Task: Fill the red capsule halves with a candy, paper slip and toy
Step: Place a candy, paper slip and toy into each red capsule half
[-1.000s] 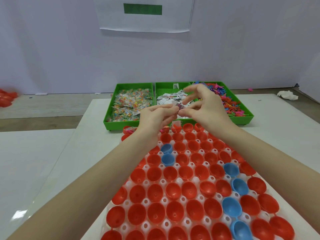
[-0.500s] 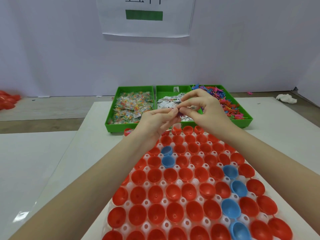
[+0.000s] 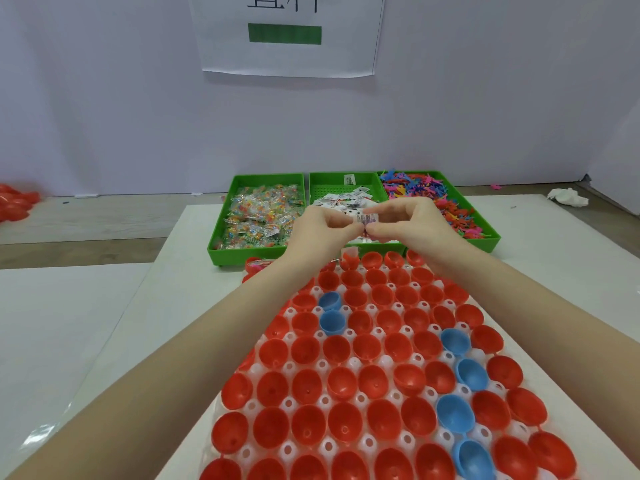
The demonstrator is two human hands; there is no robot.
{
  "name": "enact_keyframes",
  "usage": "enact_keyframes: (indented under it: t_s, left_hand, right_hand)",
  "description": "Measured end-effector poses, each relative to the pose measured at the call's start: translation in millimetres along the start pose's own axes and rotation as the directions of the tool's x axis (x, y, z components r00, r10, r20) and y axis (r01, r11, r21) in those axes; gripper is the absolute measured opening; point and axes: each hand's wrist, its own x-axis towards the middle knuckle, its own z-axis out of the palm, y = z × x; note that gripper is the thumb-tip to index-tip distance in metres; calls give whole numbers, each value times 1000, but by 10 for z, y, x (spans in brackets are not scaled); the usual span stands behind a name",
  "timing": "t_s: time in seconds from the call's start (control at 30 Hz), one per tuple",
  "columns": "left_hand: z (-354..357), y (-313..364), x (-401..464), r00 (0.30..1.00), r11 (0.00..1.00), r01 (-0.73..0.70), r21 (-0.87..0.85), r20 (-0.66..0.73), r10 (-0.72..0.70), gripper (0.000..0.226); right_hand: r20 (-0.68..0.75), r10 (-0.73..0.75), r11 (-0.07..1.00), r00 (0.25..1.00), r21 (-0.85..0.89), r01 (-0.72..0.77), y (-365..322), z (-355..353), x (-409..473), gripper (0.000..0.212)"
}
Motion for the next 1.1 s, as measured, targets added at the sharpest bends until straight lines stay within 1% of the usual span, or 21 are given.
enact_keyframes:
  t_s: [0.03,0.1,0.17,0.23,0.3,0.37,0.47,0.53,0.63,0.7,0.77,0.87,0.93,0.97,1.03,1.1]
  left_hand:
    - [14,-33,22,999,992,-30,123,33,26,32]
    - [39,-105,81,993,938,-94,335,105,62,52]
    - [75,-166,151,981,852,-171,495,165,101,60]
    - [137,-205,220,970,760,-224,609,215,114,64]
    - [204,-216,272,959,702,-252,666,268,90,66]
    - [265,-234,302,948,684,-273,676,312,70,65]
    - [318,-259,323,938,651,-309,693,333,90,62]
    - [339,-273,335,940,663,-303,685,329,90,62]
    - [356,-298,349,942,695,-288,659,324,82,57]
    - [362,-315,351,944,699,-289,655,315,96,53]
    - [364,-325,350,946,704,-293,647,303,116,52]
    - [369,-328,348,948,718,-297,629,285,142,46]
    - [370,-324,346,948,706,-304,639,276,158,39]
    - [369,-321,345,947,698,-308,646,276,162,38]
    - [368,-320,341,946,692,-313,650,276,168,41]
    - [361,-322,335,946,692,-315,649,278,169,46]
  right_hand:
    - [11,7,996,1000,-84,-6,24,-29,8,23]
    - [35,23,969,999,-247,-13,85,-79,32,22]
    - [62,20,921,998,-389,6,142,-104,53,21]
    - [90,-6,889,996,-456,47,180,-103,66,20]
    - [110,-32,877,993,-474,81,203,-94,83,20]
    - [124,-50,867,991,-487,105,221,-77,103,21]
    - [130,-55,852,990,-511,115,267,-52,140,26]
    - [132,-38,847,991,-522,102,294,-43,156,29]
    - [131,-24,841,991,-534,91,295,-43,179,23]
    - [152,-23,821,988,-562,106,263,-45,195,18]
    - [191,-7,781,982,-612,125,215,-35,220,18]
    - [263,7,651,965,-733,196,165,26,259,28]
    - [294,1,613,956,-756,231,156,66,254,33]
    - [295,-12,614,955,-752,240,164,76,243,33]
    - [280,-58,641,958,-725,251,188,80,221,26]
    - [243,-88,721,966,-654,230,217,65,210,19]
